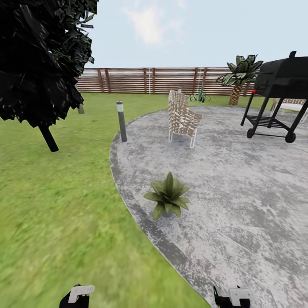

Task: Pick up the pesticide atomizer in the garden and spray insectifuge to fully cover both potted plants in the garden.

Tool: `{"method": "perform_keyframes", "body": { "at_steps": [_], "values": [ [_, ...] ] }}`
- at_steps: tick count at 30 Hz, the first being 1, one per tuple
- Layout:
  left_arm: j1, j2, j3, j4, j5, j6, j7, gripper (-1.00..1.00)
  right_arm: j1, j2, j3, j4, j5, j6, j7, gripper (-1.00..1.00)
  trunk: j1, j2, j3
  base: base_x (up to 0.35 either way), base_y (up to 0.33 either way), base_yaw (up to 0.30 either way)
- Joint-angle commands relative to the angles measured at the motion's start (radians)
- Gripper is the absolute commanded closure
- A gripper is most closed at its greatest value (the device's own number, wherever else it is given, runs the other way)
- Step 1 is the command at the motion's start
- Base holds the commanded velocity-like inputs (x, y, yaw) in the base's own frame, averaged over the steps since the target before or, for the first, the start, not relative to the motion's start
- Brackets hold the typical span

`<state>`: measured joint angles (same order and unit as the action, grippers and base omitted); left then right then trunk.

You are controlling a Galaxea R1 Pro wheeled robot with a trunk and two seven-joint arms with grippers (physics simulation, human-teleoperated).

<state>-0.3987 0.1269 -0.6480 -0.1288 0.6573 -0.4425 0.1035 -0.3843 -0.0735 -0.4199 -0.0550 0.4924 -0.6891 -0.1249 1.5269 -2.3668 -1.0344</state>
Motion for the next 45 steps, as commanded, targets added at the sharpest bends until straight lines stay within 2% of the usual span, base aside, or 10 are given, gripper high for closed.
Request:
{"method": "perform_keyframes", "body": {
  "at_steps": [1,10,25,26,27,31,36,40,41,45],
  "values": [
    [-0.006,0.000,-0.001,-0.013,-0.001,-0.012,-0.003,1.00,-0.008,0.011,0.001,-0.010,0.014,-0.008,0.004,-1.00,0.000,0.000,-0.001,0.000,0.000,0.000],
    [-0.007,0.011,0.036,-0.064,0.049,-0.010,0.024,1.00,-0.009,0.002,-0.027,-0.049,-0.010,-0.007,-0.038,-1.00,0.000,0.000,-0.001,0.000,0.000,0.000],
    [-0.085,0.093,0.029,-0.079,-0.034,0.058,-0.060,1.00,-0.032,0.000,0.029,-0.133,0.065,0.035,0.030,-1.00,0.000,0.000,-0.001,0.000,0.000,0.000],
    [-0.184,0.119,0.030,-0.081,-0.454,0.129,-0.571,1.00,-0.038,0.000,0.029,-0.412,0.170,0.204,0.515,-1.00,0.000,0.000,-0.001,0.000,0.000,0.000],
    [-0.200,0.118,0.030,-0.082,-0.499,0.136,-0.619,1.00,-0.042,0.000,0.029,-0.431,0.184,0.215,0.584,-1.00,0.000,0.000,-0.001,0.000,0.000,0.000],
    [-0.243,0.117,0.028,-0.089,-0.567,0.182,-0.726,1.00,-0.050,0.001,0.032,-0.456,0.198,0.226,0.690,-1.00,0.000,0.000,-0.001,0.000,0.000,0.000],
    [-0.298,0.114,0.029,-0.157,-0.730,0.291,-0.925,1.00,-0.105,0.004,0.197,-0.460,0.224,0.230,0.788,-1.00,0.000,0.000,-0.001,0.000,0.000,0.000],
    [-0.310,0.110,0.028,-0.205,-0.790,0.347,-0.957,1.00,-0.115,0.014,0.234,-0.456,0.226,0.229,0.798,-1.00,0.000,0.000,-0.001,0.000,0.000,0.000],
    [-0.311,0.110,0.028,-0.213,-0.798,0.357,-0.958,1.00,-0.116,0.015,0.236,-0.455,0.226,0.230,0.801,1.00,0.000,0.000,-0.001,0.000,0.000,0.000],
    [-0.311,0.108,0.028,-0.239,-0.838,0.380,-0.969,1.00,-0.119,0.028,0.239,-0.454,0.226,0.229,0.848,1.00,0.000,0.000,-0.001,0.000,0.000,0.000]
  ]
}}
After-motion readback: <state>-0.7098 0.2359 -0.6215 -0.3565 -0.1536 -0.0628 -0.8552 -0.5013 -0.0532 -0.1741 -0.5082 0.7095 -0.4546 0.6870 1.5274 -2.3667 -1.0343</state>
